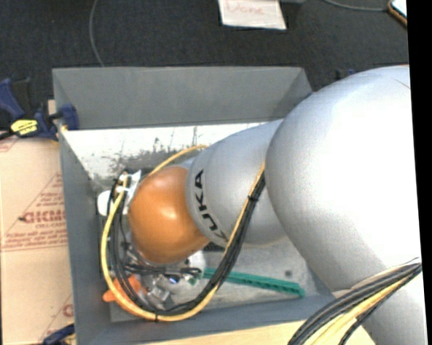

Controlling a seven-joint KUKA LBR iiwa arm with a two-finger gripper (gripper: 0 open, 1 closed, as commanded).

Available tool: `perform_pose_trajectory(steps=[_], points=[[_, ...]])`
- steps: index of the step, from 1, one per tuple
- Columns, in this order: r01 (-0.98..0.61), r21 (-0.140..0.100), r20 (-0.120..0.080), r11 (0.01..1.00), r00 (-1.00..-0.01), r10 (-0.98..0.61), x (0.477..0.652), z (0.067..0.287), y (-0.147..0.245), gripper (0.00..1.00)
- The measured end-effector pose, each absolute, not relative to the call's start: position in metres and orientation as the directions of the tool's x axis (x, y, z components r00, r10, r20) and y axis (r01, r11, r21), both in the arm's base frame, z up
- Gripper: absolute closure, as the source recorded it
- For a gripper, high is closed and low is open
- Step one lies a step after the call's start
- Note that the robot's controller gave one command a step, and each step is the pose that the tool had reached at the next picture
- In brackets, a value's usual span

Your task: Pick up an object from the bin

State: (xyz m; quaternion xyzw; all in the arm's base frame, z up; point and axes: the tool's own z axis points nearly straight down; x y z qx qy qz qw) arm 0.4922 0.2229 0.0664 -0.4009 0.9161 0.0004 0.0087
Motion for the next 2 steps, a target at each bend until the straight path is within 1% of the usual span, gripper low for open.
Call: perform_pose_trajectory(steps=[1, 2], points=[[-0.861, -0.023, -0.031, 0.508, -0.507, -0.861, 0.5004, 0.0705, 0.2208, 1.0], [-0.861, -0.022, -0.031, 0.508, -0.508, -0.861, 0.5004, 0.0705, 0.2209, 1.0]])
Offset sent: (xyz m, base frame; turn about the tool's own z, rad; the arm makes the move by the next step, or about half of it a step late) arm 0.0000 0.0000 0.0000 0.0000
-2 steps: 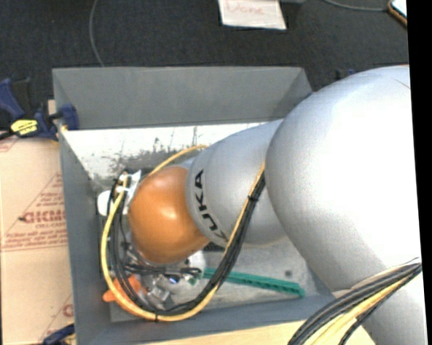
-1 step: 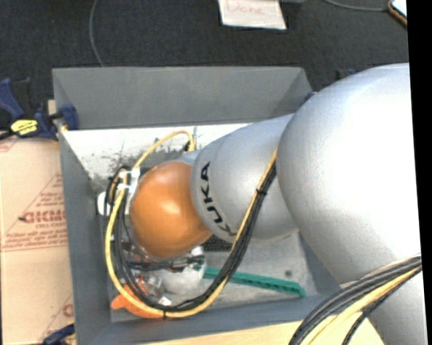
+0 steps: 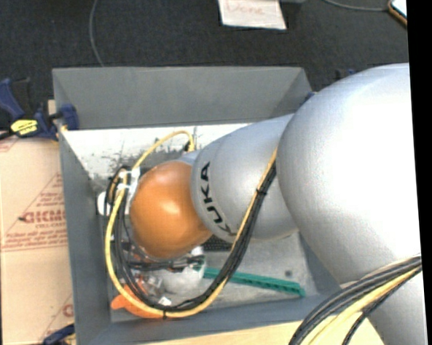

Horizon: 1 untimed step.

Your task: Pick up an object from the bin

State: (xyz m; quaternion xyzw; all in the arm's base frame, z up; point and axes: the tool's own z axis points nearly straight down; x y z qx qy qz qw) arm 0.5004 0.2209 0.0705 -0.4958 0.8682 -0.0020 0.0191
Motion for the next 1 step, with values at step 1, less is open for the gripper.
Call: perform_pose_trajectory(steps=[1], points=[[-0.904, -0.027, -0.031, 0.427, -0.426, -0.904, 0.5244, 0.0705, 0.232, 1.0]])
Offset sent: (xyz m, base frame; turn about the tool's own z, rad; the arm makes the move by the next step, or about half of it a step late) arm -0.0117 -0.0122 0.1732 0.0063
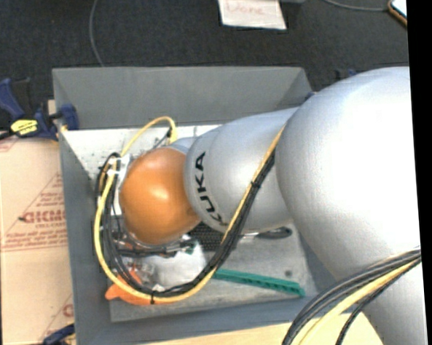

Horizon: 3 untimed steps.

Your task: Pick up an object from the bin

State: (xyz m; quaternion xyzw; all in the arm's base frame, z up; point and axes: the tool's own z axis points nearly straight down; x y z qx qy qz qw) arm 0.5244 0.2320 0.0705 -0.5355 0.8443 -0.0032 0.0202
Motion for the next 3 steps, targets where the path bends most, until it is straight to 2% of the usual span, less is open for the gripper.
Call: perform_pose_trajectory(steps=[1, 2, 3], points=[[-0.882, -0.022, -0.028, 0.47, -0.47, -0.882, 0.504, 0.17, 0.218, 1.0], [-0.886, -0.037, -0.045, 0.463, -0.461, -0.886, 0.514, 0.176, 0.222, 1.0], [-0.897, -0.028, -0.034, 0.441, -0.44, -0.897, 0.51, 0.129, 0.225, 1.0]])
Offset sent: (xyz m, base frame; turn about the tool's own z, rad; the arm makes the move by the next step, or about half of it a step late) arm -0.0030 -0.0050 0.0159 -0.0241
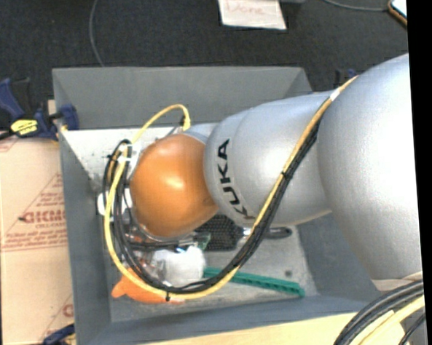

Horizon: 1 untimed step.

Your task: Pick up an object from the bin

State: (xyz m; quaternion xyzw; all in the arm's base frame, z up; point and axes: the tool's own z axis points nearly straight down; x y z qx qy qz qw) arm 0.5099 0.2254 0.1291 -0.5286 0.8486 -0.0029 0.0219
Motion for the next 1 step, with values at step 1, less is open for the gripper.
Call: perform_pose_trajectory(steps=[1], points=[[-0.886, -0.028, -0.037, 0.463, -0.462, -0.886, 0.5035, 0.2305, 0.2179, 1.0]])
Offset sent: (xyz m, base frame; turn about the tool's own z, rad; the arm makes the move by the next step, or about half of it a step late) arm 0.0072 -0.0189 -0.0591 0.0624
